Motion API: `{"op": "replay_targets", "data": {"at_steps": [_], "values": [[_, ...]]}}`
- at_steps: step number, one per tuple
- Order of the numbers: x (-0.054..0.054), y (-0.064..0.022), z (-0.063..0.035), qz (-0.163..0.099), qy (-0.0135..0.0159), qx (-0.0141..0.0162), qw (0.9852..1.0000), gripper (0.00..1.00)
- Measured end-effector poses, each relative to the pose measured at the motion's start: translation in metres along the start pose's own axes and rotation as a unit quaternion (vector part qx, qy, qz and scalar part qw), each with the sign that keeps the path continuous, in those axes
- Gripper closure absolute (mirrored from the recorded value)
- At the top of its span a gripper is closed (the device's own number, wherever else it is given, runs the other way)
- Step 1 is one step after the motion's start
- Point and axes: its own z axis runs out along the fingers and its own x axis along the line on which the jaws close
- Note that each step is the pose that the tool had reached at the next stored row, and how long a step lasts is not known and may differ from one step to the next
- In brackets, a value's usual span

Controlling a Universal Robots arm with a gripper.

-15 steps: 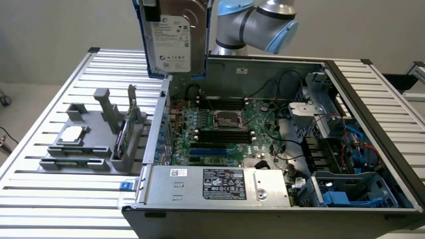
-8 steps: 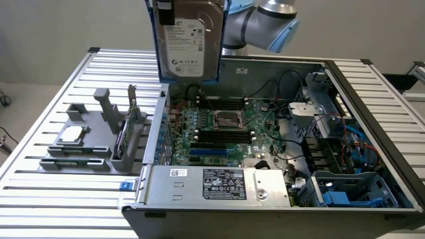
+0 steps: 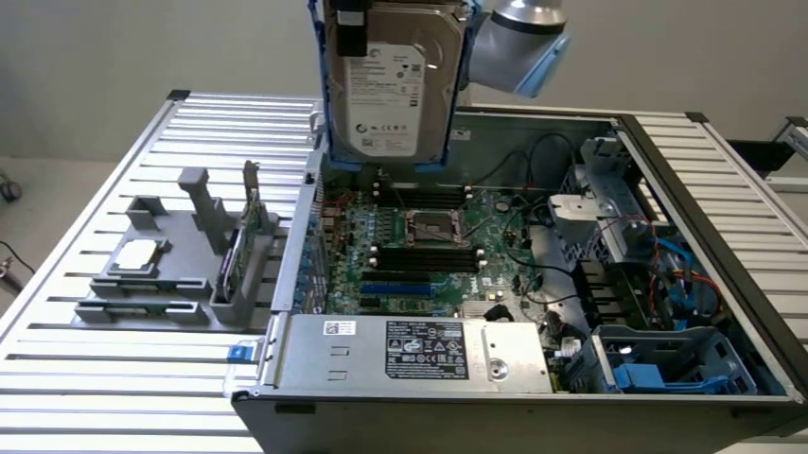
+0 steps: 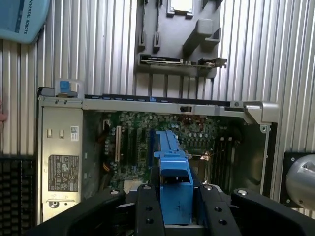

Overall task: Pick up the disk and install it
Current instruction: 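Pick up the disk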

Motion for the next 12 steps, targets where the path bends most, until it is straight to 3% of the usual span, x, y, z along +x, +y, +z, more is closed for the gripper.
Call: {"op": "replay_targets", "data": {"at_steps": [12], "values": [[0.032, -0.0384, -0.0061, 0.0, 0.0, 0.0, 1.0, 0.67]]}}
